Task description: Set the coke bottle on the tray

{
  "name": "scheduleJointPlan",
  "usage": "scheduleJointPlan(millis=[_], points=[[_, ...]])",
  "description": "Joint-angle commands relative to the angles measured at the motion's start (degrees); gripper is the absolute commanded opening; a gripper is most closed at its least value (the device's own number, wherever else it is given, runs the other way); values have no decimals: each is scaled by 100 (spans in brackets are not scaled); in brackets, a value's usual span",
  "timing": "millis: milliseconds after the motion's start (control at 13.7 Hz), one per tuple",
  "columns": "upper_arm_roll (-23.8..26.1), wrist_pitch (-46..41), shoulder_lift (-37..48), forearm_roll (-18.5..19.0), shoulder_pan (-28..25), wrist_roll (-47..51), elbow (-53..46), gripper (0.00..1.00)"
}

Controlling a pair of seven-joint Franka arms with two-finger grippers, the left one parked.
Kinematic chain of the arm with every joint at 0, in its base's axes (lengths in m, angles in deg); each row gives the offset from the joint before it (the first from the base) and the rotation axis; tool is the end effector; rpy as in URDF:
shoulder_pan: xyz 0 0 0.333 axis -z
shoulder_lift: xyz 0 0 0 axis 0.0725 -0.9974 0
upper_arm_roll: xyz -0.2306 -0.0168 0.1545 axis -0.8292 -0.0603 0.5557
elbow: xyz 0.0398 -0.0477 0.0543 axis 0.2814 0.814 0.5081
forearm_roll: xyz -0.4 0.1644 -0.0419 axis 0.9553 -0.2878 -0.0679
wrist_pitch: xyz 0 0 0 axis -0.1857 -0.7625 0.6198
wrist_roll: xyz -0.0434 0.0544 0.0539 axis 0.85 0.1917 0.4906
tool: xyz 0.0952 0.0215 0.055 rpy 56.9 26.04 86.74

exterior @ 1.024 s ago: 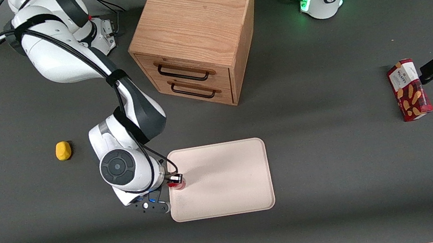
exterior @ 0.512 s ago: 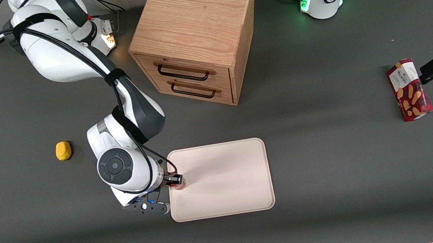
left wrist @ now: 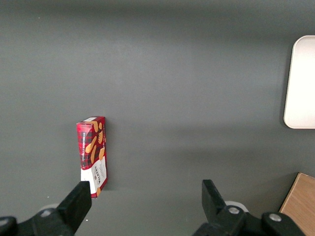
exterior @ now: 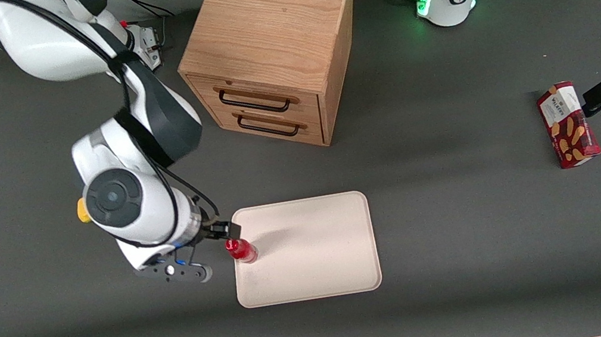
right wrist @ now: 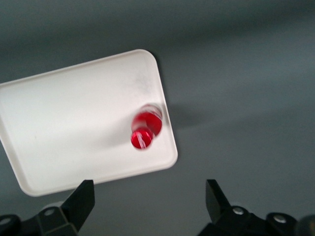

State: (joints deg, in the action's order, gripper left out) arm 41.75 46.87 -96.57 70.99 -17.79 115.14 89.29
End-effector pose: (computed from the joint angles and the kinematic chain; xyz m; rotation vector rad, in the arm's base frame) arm 0.6876 0.3123 0.4282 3.0917 -0.4074 -0.0868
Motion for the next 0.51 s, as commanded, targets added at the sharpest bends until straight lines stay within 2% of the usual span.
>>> scheduleJointPlan(millis=[0,439], points=[[5,-613,586,6,-47,38,131,100],[32,-1581,1535,-3,58,-50,201,100]])
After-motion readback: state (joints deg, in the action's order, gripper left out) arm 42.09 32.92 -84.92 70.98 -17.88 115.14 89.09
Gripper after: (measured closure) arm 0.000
